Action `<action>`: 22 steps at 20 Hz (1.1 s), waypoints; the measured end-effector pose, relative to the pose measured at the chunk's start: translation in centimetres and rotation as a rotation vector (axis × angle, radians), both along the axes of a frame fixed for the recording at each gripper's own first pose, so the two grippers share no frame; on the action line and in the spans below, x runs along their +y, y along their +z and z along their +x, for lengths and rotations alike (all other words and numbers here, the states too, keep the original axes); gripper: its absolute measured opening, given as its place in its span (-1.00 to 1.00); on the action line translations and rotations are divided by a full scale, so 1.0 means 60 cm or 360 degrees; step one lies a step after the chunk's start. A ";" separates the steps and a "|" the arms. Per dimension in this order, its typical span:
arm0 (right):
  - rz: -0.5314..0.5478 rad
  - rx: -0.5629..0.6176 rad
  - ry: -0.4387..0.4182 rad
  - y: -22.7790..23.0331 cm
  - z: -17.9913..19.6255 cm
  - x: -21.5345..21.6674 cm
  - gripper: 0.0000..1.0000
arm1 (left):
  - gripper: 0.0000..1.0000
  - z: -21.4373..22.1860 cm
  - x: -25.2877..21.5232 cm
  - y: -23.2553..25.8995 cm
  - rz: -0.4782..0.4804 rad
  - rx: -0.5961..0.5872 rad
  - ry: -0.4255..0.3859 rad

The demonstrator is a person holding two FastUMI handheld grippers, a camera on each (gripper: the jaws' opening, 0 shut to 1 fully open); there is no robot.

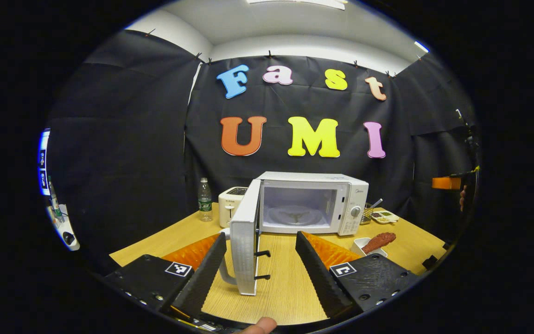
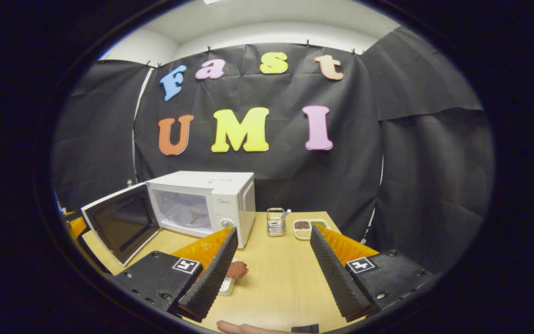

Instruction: Open the microwave oven with the left hand, put the food in, and close the microwave oven.

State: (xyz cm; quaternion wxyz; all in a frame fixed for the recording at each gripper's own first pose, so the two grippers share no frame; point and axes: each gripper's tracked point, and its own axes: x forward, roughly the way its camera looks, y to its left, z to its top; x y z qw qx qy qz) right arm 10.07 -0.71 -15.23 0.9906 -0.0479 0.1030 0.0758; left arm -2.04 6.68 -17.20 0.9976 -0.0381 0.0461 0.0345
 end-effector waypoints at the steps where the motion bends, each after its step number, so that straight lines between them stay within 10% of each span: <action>1: -0.0005 0.0054 0.0011 -0.015 0.013 0.001 0.99 | 0.84 0.005 0.000 0.012 -0.0002 0.0006 0.0002; 8: 0.0031 0.0557 0.0269 -0.137 0.081 0.039 0.83 | 0.84 0.060 -0.021 0.120 0.0078 -0.0055 -0.0001; 10: 0.0132 0.0726 0.0393 -0.168 0.088 0.060 0.97 | 0.63 0.073 -0.028 0.143 0.0096 -0.0103 -0.0003; 12: 0.0273 0.0905 0.0498 -0.194 0.087 0.074 0.83 | 1.00 0.084 -0.037 0.161 0.0104 -0.0137 0.0010; 14: 0.0429 0.1070 0.0596 -0.213 0.091 0.090 0.72 | 0.63 0.093 -0.051 0.166 0.0064 -0.0139 -0.0008; 21: 0.0804 0.1491 0.0720 -0.295 0.105 0.106 0.11 | 0.84 0.101 -0.059 0.172 0.0005 -0.0129 0.0001; 22: 0.0852 0.1531 0.0740 -0.303 0.106 0.110 0.33 | 0.84 0.102 -0.058 0.169 0.0022 -0.0121 0.0011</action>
